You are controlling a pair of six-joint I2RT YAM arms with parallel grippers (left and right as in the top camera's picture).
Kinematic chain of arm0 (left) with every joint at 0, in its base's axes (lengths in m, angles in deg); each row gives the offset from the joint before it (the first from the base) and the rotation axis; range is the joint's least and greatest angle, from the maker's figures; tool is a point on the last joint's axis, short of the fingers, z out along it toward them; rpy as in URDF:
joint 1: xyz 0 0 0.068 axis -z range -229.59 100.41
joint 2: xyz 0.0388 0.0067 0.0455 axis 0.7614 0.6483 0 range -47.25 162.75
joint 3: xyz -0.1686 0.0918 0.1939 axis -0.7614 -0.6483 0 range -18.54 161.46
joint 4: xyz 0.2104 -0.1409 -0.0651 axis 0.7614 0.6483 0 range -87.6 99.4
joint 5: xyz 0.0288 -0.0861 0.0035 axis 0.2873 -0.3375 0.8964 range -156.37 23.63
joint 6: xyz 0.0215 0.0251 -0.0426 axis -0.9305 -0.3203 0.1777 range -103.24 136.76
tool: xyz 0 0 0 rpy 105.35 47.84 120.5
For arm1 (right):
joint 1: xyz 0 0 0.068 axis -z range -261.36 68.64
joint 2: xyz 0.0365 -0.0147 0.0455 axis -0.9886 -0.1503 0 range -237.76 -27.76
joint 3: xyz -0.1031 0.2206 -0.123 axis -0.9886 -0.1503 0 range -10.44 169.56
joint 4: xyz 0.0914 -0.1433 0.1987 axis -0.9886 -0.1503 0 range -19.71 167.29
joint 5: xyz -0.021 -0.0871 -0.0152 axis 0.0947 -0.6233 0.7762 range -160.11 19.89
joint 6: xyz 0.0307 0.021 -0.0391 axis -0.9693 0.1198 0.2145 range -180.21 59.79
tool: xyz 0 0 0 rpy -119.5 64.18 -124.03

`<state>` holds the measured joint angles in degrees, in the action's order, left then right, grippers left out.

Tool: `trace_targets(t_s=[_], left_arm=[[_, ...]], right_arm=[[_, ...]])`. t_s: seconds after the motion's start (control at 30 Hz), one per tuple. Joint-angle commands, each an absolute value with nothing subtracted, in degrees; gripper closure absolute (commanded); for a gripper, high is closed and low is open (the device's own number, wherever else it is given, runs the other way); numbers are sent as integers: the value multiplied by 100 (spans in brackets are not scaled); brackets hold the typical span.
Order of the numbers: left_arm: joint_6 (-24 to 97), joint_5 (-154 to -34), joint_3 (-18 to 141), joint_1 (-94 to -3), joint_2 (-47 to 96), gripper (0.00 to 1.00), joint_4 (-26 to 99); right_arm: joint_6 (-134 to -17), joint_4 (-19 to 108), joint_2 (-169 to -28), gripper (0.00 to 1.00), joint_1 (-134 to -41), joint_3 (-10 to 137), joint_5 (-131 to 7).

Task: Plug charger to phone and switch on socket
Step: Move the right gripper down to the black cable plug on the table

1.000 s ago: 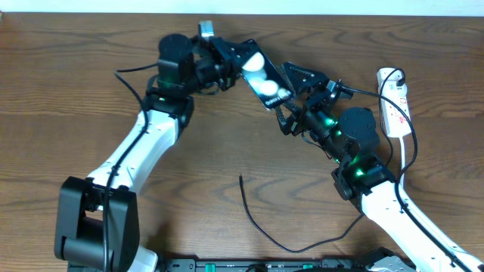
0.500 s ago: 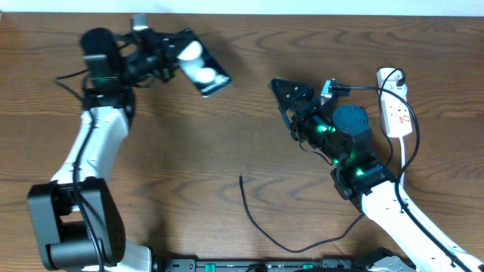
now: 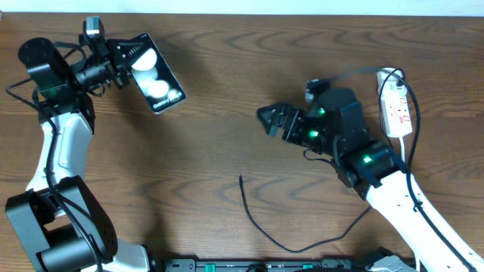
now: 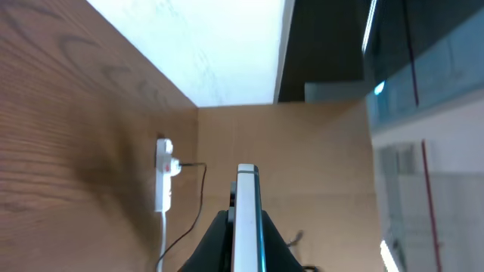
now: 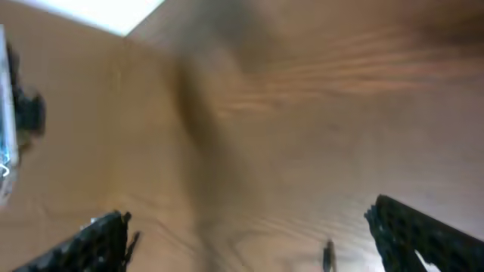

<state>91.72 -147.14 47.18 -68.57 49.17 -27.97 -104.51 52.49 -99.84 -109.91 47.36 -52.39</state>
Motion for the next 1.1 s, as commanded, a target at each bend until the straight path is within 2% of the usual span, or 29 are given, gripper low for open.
trace_targets(t_s=[0.0, 0.17, 0.3, 0.5, 0.57, 0.83, 1.07], left_arm=[[8492, -15357, 4770, -6848, 4860, 93, -2856], [8245, -15403, 4770, -6848, 4860, 93, -2856], [8066, -15400, 4770, -6850, 4863, 93, -2856], [7716, -15403, 4770, -6855, 4867, 93, -2856], [7642, -15400, 4770, -6855, 4867, 93, -2856], [7502, -15379, 4770, -6990, 4924, 93, -2856], [7502, -15381, 4770, -7248, 5013, 93, -2856]], right_arm=[[-8932, 4506, -10248, 1, -11429, 4959, -5349], [-8724, 3913, -10569, 1, -12073, 4817, -5342], [-8953, 3977, -10897, 1, -12511, 4782, -5222], [-9284, 3662, -11645, 1, -13258, 4782, -5950], [-9452, 3634, -11933, 4, -13459, 4785, -5950], [-10090, 3332, -12198, 14, -13560, 4782, -5948], [-10422, 3301, -12309, 19, -13654, 4785, -6125]])
